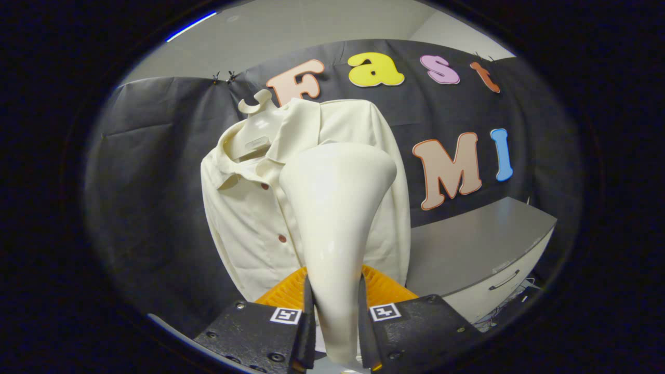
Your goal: Iron the clothes twice with a garment steamer, once on the left side and once on the right side.
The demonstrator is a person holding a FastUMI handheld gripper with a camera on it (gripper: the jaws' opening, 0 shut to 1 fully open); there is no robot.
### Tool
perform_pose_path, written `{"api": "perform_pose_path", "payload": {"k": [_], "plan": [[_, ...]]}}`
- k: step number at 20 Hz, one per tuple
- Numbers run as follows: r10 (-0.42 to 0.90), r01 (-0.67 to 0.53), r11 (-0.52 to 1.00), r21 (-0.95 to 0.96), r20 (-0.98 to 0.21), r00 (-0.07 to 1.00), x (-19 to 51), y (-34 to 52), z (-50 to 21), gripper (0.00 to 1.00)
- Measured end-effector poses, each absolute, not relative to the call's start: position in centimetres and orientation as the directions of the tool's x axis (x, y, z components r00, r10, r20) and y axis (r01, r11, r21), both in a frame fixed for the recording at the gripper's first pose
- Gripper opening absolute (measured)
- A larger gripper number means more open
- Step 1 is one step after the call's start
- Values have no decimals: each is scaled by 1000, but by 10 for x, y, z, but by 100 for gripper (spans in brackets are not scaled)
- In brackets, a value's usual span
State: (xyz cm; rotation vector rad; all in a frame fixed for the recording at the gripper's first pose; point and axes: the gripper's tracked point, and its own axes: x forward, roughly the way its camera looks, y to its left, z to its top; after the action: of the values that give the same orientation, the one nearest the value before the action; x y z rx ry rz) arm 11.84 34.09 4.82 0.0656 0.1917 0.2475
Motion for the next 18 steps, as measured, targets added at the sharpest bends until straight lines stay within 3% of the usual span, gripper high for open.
{"api": "perform_pose_path", "payload": {"k": [9,18], "plan": [[219,-198,974,114,-230,948,163,353,46,34],[198,-196,980,42,-358,913,170,332,-49,34]]}}
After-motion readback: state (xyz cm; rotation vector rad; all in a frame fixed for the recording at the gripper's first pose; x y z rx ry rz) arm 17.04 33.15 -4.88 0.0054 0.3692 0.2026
